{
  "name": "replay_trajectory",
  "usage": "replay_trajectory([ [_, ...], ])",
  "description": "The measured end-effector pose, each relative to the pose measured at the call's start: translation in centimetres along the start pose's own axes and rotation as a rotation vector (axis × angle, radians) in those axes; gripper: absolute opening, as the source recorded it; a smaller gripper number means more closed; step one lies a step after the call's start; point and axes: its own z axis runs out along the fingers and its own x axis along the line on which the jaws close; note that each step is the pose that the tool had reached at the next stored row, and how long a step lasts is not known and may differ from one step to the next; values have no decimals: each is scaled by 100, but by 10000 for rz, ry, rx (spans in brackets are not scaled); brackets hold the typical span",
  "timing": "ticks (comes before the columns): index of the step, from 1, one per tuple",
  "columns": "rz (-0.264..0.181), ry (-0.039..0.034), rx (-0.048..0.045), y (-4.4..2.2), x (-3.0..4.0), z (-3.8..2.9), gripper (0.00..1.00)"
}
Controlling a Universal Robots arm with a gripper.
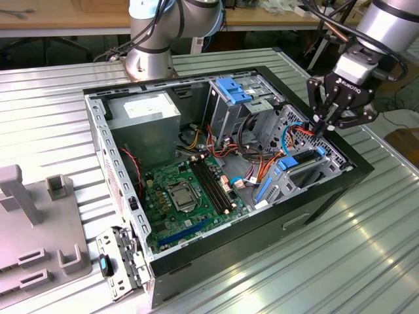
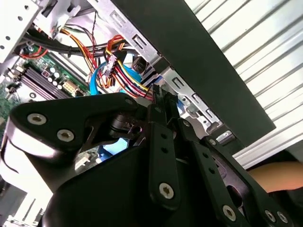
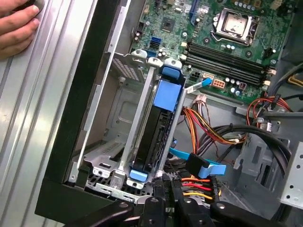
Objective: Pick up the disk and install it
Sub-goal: 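Insert the first disk wire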
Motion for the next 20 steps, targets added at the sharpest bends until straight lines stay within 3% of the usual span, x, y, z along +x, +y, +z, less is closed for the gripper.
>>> replay_trajectory([
  [15,2201,-26,-63,18,-6,19,17],
  [20,2632,-32,-75,37,-17,19,17],
])
